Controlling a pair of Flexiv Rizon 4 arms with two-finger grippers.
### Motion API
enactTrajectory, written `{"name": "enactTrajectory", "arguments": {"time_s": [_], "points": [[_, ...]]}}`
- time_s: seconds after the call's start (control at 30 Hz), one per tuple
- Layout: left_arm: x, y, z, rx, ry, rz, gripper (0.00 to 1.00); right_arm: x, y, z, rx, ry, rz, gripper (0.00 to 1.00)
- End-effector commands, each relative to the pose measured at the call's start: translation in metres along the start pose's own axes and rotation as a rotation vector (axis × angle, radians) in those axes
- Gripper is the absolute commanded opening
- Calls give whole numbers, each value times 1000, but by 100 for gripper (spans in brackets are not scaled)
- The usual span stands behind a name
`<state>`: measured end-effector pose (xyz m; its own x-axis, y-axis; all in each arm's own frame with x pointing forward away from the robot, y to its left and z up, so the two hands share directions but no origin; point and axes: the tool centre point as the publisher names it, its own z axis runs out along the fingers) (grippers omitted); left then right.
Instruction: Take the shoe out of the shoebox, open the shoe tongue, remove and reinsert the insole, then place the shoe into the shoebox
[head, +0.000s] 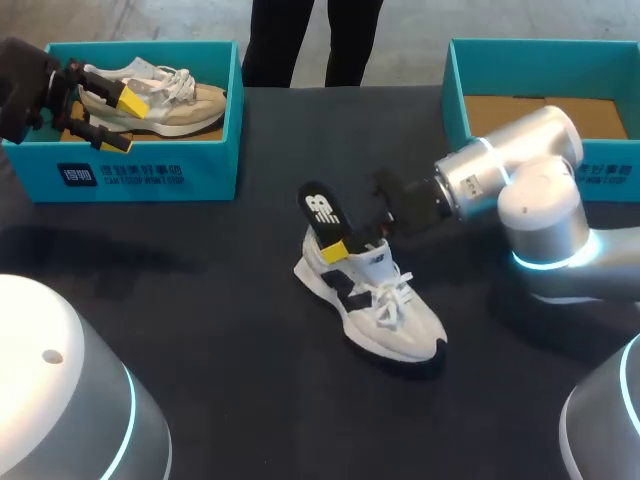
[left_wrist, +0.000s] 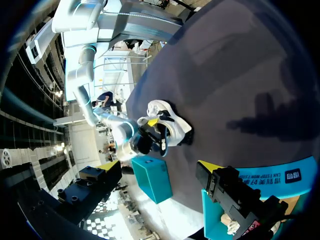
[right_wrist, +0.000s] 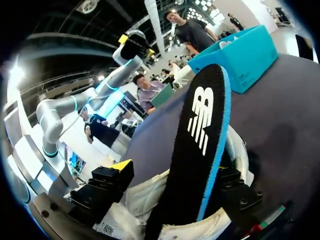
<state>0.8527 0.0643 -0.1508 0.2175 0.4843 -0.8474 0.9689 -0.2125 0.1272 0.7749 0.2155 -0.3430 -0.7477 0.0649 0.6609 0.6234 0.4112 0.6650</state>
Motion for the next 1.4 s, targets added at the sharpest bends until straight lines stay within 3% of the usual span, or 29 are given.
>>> {"name": "enactTrajectory", "arguments": {"time_s": [0.03, 0.23, 0.33, 0.63, 0.73, 0.93, 1.17, 1.3, 1.4], "points": [[0, 0, 0, -1, 0, 2, 100, 0, -4, 5, -12, -24, 1, 85], [0, 0, 0, -1, 0, 2, 100, 3, 0, 9, 7, -22, -2, 83], [0, 0, 0, -1, 0, 2, 100, 7, 3, 11, 15, -28, -20, 91], [0, 0, 0, -1, 0, 2, 100, 23, 10, 17, 46, -72, -51, 89], [0, 0, 0, -1, 0, 2, 100, 27, 9, 15, 49, -96, -48, 90], [0, 0, 0, -1, 0, 2, 100, 35, 12, 5, 53, -135, -51, 83], [0, 0, 0, -1, 0, 2, 100, 33, 17, -5, 68, -167, -46, 85], [0, 0, 0, -1, 0, 2, 100, 26, 21, -8, 83, -170, -42, 79], [0, 0, 0, -1, 0, 2, 100, 19, 24, -10, 91, -166, -38, 66]]}}
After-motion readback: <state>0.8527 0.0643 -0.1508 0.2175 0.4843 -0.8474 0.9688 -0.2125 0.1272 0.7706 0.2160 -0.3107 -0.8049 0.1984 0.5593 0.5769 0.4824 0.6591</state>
